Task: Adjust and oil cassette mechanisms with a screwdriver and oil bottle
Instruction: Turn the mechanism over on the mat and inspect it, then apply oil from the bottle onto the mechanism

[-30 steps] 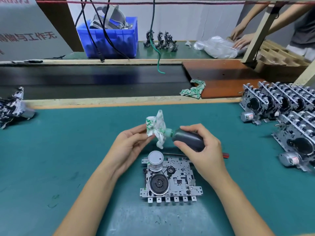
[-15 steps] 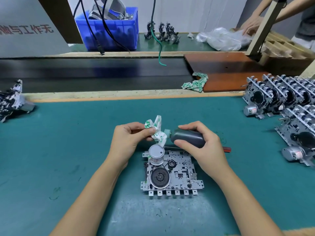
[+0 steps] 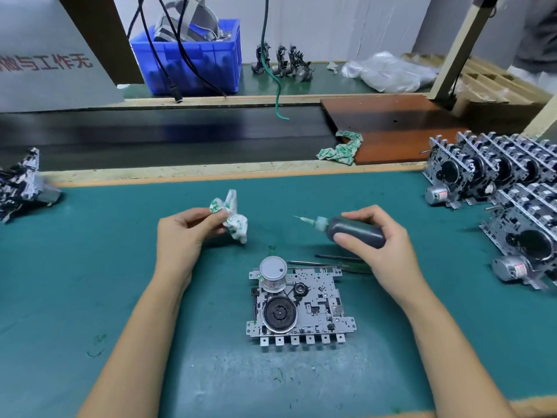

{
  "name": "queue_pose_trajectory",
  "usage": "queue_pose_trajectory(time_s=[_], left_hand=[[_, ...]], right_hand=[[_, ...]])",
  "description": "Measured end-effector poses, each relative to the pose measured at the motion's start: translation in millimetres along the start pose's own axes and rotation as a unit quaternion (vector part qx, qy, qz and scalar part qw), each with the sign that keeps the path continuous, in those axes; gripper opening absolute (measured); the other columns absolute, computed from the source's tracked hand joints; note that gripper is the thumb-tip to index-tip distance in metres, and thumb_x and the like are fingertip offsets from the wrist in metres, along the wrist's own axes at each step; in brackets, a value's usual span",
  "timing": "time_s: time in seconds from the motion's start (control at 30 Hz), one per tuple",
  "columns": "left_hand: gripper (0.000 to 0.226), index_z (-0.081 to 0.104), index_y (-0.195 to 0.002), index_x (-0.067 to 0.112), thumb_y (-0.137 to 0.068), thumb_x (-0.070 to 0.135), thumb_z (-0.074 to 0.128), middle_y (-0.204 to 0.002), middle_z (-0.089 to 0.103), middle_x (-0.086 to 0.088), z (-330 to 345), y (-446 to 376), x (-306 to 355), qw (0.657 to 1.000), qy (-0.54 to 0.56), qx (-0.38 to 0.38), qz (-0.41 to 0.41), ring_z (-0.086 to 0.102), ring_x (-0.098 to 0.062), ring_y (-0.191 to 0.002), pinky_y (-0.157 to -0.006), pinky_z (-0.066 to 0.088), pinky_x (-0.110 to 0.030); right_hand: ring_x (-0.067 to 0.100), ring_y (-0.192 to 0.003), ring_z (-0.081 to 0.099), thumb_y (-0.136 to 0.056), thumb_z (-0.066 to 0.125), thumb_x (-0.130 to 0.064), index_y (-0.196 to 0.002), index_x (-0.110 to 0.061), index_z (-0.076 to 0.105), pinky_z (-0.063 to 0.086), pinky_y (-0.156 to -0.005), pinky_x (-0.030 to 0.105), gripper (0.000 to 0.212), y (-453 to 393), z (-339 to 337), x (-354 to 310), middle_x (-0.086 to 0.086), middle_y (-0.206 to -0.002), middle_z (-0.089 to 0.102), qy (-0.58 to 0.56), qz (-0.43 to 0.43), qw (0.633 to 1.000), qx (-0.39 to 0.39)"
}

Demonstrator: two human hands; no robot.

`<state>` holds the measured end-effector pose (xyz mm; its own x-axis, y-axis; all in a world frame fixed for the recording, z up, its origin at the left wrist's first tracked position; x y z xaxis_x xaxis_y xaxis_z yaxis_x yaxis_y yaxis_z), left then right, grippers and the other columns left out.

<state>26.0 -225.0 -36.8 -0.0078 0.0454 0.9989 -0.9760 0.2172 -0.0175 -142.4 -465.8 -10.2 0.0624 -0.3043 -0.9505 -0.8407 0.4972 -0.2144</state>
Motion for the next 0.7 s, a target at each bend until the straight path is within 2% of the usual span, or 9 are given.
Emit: queue_pose_trajectory(time_s=[0.03,0.1,0.17,0.23,0.33,0.43,0.5,0.57,0.7], left_hand=[[0.012,0.076,-0.081,0.01,-0.072,0.017,0.078,-0.074,0.073,0.008,-4,-1,2,0.996,-0.077,0.021,0.026,0.065,0.004,-0.064,-0.064,0.047,-0.007],[0.022,0.072,-0.104,0.016,-0.084,0.026,0.07,-0.096,0.072,0.01,-8,-1,7,0.955,-0.282,0.045,0.084,0.061,0.01,-0.08,-0.073,0.044,-0.011],[0.044,0.056,-0.129,0.014,-0.09,0.033,0.062,-0.126,0.06,0.002,-5,6,9,0.911,-0.394,0.052,0.108,0.057,-0.008,-0.104,-0.087,0.045,-0.03],[0.06,0.046,-0.137,0.007,-0.089,0.04,0.06,-0.135,0.047,-0.008,6,18,20,0.893,-0.415,0.064,0.161,0.047,-0.023,-0.119,-0.096,0.039,-0.035],[0.059,0.062,-0.121,0.016,-0.084,0.062,0.055,-0.122,0.054,0.002,38,41,35,0.889,-0.396,-0.058,0.222,0.049,-0.015,-0.112,-0.093,0.034,-0.023],[0.068,0.056,-0.119,0.04,-0.068,0.083,0.042,-0.11,0.054,0.029,63,71,26,0.88,-0.393,-0.216,0.159,0.05,0.007,-0.1,-0.086,0.04,-0.021],[0.071,0.051,-0.121,0.045,-0.062,0.085,0.049,-0.104,0.052,0.035,66,86,19,0.869,-0.419,-0.223,0.14,0.049,0.008,-0.099,-0.083,0.041,-0.02],[0.054,0.053,-0.117,0.042,-0.07,0.065,0.063,-0.096,0.055,0.032,66,95,16,0.886,-0.404,-0.18,0.137,0.054,0.001,-0.095,-0.079,0.04,-0.019],[0.025,0.061,-0.107,0.033,-0.084,0.027,0.07,-0.077,0.068,0.017,62,94,14,0.953,-0.277,-0.104,0.06,0.061,-0.005,-0.08,-0.077,0.045,-0.02]], right_hand=[[0.001,-0.075,0.06,-0.074,0.078,-0.015,-0.088,-0.025,0.063,0.046,-0.066,0.011,0.022,0,1,1,-0.014,-0.086,0.068,-0.001,0.003,1.0,0.005],[0.0,-0.076,0.06,-0.074,0.078,-0.017,-0.091,-0.026,0.065,0.045,-0.066,0.01,0.023,-1,-1,4,-0.013,-0.085,0.067,-0.005,0.009,1.0,0.029],[-0.004,-0.08,0.061,-0.074,0.078,-0.015,-0.099,-0.028,0.067,0.044,-0.069,0.008,0.03,-3,-8,6,-0.016,-0.091,0.067,-0.016,0.013,0.997,0.07],[-0.002,-0.089,0.06,-0.073,0.079,-0.012,-0.104,-0.033,0.065,0.043,-0.077,0.007,0.04,-4,-16,7,-0.013,-0.1,0.067,-0.001,0.011,0.994,0.109],[-0.003,-0.096,0.055,-0.072,0.079,-0.01,-0.098,-0.044,0.061,0.037,-0.074,0.0,0.046,-3,-22,6,-0.014,-0.101,0.065,0.057,-0.001,0.986,0.157],[-0.012,-0.089,0.057,-0.073,0.078,-0.011,-0.093,-0.044,0.06,0.042,-0.074,0.004,0.043,-5,-21,13,-0.024,-0.093,0.063,0.061,0.022,0.984,0.169],[0.001,-0.094,0.06,-0.076,0.077,-0.014,-0.103,-0.035,0.063,0.047,-0.086,0.022,0.037,-8,-18,21,-0.018,-0.093,0.065,0.075,0.057,0.983,0.155],[0.012,-0.098,0.06,-0.078,0.075,-0.017,-0.115,-0.024,0.064,0.049,-0.089,0.035,0.039,-10,-16,25,-0.01,-0.097,0.066,0.089,0.082,0.982,0.149],[0.009,-0.092,0.06,-0.078,0.075,-0.017,-0.113,-0.021,0.062,0.048,-0.09,0.031,0.038,-9,-16,27,-0.013,-0.094,0.064,0.107,0.08,0.98,0.148]])
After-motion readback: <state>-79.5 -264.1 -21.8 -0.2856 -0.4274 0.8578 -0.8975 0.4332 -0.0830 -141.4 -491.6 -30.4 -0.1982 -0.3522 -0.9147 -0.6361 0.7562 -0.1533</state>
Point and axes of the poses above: each hand's wrist, its own y-axis away from the middle knuckle, its own z-axis out of the palm, x = y × z, the point moved 6 cm from there along -y, towards the middle knuckle
